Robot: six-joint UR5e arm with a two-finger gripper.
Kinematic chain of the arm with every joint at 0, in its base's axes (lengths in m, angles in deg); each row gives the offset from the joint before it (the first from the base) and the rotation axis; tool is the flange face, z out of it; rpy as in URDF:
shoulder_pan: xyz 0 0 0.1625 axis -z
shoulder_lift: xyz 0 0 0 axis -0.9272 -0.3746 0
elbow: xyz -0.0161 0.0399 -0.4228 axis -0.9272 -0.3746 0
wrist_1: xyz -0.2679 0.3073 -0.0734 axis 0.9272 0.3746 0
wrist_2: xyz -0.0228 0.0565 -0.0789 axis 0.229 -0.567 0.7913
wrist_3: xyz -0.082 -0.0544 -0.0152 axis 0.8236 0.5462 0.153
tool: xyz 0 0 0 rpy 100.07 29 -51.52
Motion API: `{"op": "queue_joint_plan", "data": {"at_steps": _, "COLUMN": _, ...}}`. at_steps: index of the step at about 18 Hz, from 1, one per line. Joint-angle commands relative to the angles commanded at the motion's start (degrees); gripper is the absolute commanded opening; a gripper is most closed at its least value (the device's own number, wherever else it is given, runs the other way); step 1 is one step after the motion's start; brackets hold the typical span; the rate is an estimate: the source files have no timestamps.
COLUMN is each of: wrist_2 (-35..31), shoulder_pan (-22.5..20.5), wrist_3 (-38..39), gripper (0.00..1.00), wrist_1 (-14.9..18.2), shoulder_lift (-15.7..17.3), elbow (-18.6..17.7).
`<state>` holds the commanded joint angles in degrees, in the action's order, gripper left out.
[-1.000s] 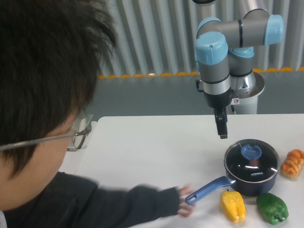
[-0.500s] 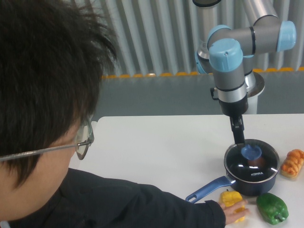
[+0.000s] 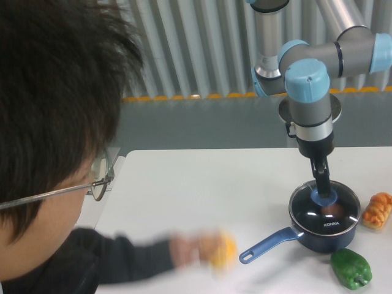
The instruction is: Open the lid
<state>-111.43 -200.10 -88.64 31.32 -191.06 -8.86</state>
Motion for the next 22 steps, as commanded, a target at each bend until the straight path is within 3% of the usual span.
{"op": "queue_joint_plan", "data": {"at_steps": 15, "wrist_2": -2.37, "shoulder_pan": 0.44, "wrist_3": 0.09, "gripper": 1.00, "wrist_1": -0.80, "shoulder_lift": -1.23, "elbow": -2.81}}
{"op": "queue_joint_plan", "data": {"at_steps": 18, "wrist_2": -2.37, "shoulder_pan": 0.53, "wrist_3": 0.35, "gripper": 1.00, "wrist_1": -2.81, "shoulder_lift": -1.49, "elbow": -2.99}}
{"op": "queue_joint_plan", "data": {"at_steps": 22, "wrist_2": -2.46, "shoulder_pan": 0.53, "wrist_3": 0.18, "gripper": 0.96, "wrist_1": -3.08, "shoulder_lift": -2.20, "elbow": -2.91}}
